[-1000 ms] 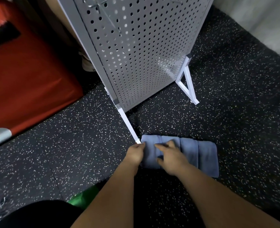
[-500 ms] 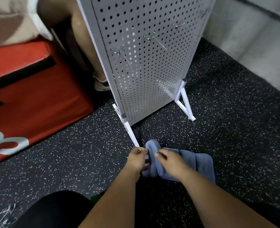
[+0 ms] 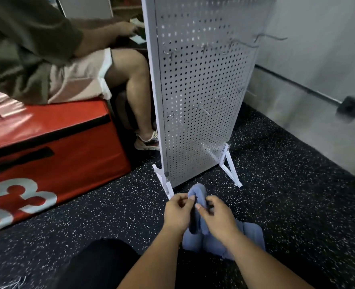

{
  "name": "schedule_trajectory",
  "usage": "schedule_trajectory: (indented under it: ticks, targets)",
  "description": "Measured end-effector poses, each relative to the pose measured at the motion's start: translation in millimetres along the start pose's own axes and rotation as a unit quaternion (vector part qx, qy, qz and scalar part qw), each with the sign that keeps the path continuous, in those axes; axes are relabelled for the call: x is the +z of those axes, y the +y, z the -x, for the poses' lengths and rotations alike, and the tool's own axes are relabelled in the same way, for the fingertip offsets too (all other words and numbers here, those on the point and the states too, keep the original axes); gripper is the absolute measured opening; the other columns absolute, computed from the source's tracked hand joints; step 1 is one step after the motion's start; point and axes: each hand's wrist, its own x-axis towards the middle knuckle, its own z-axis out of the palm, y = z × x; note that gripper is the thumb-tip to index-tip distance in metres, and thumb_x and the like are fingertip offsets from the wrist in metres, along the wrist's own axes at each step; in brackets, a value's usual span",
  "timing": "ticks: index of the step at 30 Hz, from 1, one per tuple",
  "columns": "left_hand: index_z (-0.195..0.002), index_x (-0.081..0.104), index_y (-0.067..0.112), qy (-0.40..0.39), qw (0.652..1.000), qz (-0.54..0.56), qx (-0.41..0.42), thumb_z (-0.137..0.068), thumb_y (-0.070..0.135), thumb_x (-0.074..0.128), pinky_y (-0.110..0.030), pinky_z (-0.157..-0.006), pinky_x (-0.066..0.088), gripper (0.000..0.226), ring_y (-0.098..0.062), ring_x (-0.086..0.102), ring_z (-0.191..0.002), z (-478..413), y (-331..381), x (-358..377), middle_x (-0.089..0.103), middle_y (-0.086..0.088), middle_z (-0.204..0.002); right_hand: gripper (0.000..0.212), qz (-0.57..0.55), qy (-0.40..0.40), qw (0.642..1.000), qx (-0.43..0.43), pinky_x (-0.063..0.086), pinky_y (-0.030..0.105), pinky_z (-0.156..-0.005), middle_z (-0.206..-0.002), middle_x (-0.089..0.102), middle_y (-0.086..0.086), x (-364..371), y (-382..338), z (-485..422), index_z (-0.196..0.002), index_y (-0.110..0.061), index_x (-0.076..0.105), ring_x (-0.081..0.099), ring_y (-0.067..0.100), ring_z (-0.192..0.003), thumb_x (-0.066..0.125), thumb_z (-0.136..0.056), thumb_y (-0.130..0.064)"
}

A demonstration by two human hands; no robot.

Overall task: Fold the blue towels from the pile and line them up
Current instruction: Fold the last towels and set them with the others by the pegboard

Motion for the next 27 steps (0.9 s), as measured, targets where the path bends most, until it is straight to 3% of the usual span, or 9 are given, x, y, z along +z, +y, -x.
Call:
schedule_trajectory:
  ticks: [4,9,12,16,20,27]
  targets:
    - [-0.096,0.078,0.026,-0.011,0.997,-0.039,0.061,-0.097,0.036,0.075,-0.034,-0.078,0.061,0.011,-0.010,0.074,-0.079,15.8,27.5,-6.0,0.078,0.010,-0.084,0.020,-0.031,0.019,0.999,-0.019,0.060,0.042,-0.086,-0.093,0.076,-0.014,-24.7,-19.4,13.8,-0.100,-0.044,0.062,0.073,0.005,-0.085,0.080,-0.091,-0.043]
    - [-0.097,0.078,0.025,-0.009,0.989,-0.058,0.139,-0.098,0.032,0.074,-0.020,-0.079,0.056,0.008,0.001,0.071,-0.083,33.8,71.8,-13.1,0.078,0.016,-0.088,0.036,-0.016,0.048,0.995,-0.086,0.061,0.044,-0.089,-0.103,0.077,-0.020,-53.5,-50.2,23.0,-0.113,-0.067,0.056,0.074,0.004,-0.092,0.073,-0.094,-0.042]
    - [-0.100,0.078,0.025,0.004,0.985,-0.038,0.169,-0.098,0.028,0.075,-0.012,-0.078,0.052,0.005,0.005,0.071,-0.085,44.6,100.2,-15.9,0.078,0.015,-0.090,0.030,-0.011,0.074,0.991,-0.114,0.060,0.045,-0.090,-0.105,0.077,-0.016,-68.4,-81.1,29.4,-0.124,-0.053,0.061,0.073,0.009,-0.097,0.069,-0.097,-0.042]
    - [-0.106,0.077,0.031,0.004,0.979,-0.028,0.200,-0.097,0.034,0.075,-0.023,-0.085,0.059,0.009,0.003,0.073,-0.090,54.8,136.2,-20.7,0.079,0.018,-0.096,0.037,0.005,0.102,0.985,-0.138,0.059,0.041,-0.087,-0.110,0.077,-0.006,-88.8,-120.3,36.6,-0.138,-0.034,0.064,0.072,0.017,-0.100,0.067,-0.101,-0.041]
    - [-0.099,0.071,0.042,0.021,0.969,-0.040,0.243,-0.095,0.031,0.077,-0.024,-0.083,0.060,0.013,0.004,0.072,-0.090,66.8,173.0,-27.5,0.078,0.021,-0.094,0.039,-0.009,0.117,0.979,-0.168,0.061,0.040,-0.086,-0.106,0.077,-0.013,-109.8,-150.2,40.2,-0.138,-0.037,0.064,0.072,0.007,-0.095,0.068,-0.099,-0.044]
    - [-0.103,0.073,0.037,0.064,0.942,-0.068,0.323,-0.097,0.026,0.073,-0.032,-0.087,0.061,0.013,0.007,0.070,-0.090,85.8,242.0,-37.3,0.076,0.022,-0.093,0.035,-0.001,0.151,0.964,-0.220,0.061,0.043,-0.082,-0.105,0.076,-0.014,-153.0,-205.0,43.5,-0.133,-0.040,0.063,0.071,0.010,-0.095,0.065,-0.099,-0.049]
